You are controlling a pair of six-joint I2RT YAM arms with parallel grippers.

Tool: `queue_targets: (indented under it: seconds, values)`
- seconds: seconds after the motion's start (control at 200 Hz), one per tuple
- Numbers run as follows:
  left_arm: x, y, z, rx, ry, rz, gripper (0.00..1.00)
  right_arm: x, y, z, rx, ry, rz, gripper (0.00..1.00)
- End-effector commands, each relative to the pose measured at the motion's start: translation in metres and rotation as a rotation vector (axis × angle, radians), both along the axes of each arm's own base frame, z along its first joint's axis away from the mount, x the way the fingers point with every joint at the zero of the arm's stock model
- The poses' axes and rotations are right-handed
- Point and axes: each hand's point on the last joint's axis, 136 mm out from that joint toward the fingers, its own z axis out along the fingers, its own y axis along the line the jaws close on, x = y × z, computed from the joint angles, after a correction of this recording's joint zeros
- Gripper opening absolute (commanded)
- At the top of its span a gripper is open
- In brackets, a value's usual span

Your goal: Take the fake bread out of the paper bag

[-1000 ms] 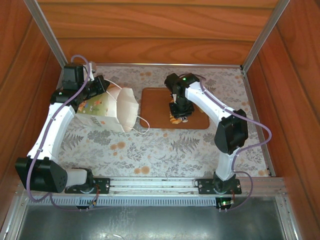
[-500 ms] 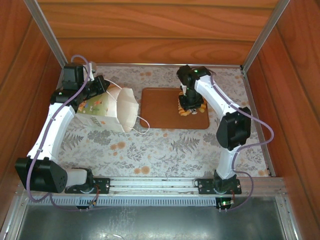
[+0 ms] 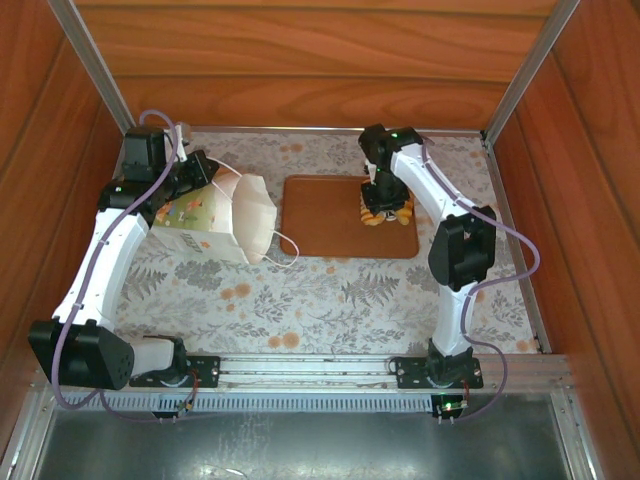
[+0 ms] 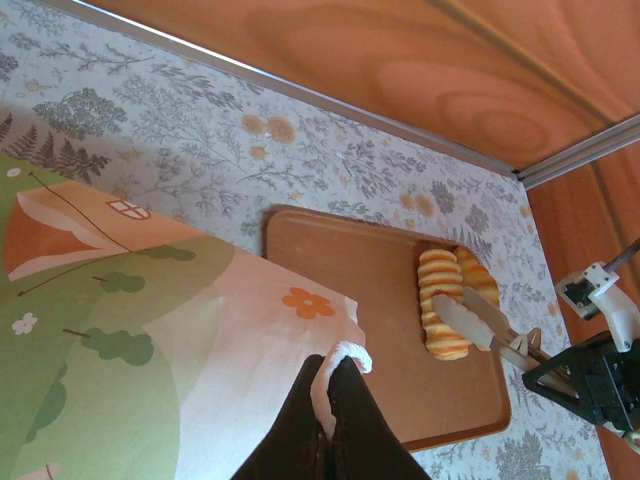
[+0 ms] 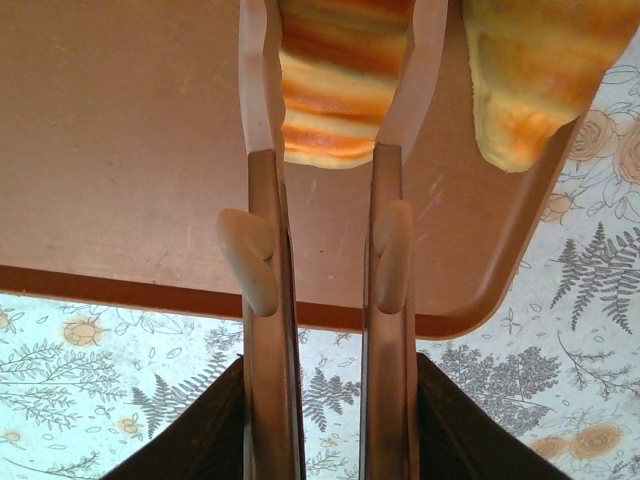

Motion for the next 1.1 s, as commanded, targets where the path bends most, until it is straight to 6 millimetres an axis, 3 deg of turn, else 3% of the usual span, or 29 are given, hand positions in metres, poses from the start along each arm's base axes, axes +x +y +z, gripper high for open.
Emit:
queue_targets:
  seconds: [0.0,0.58,0.805,0.955,1.094]
  values:
    - [0.000,0.004,0.003,-0.012,-0.015,0.010,0.00,0.004,-0.007,0.005,-0.014,-0.010,-0.005,0.40]
    - [0.001,0.002,0.003,-0.019,-0.012,0.005,0.00,0.002,-0.005,0.007,0.003,-0.006,0.019,0.51]
    - [0.001,0.001,0.004,-0.024,-0.014,0.003,0.00,0.000,-0.006,0.008,0.003,0.001,0.024,0.51]
    - [0.001,0.001,0.005,-0.024,-0.017,0.003,0.00,-0.003,0.004,0.008,0.064,0.003,0.053,0.47]
    - [0.001,0.002,0.005,-0.024,-0.018,0.005,0.00,-0.005,-0.007,0.002,-0.003,0.019,0.045,0.47]
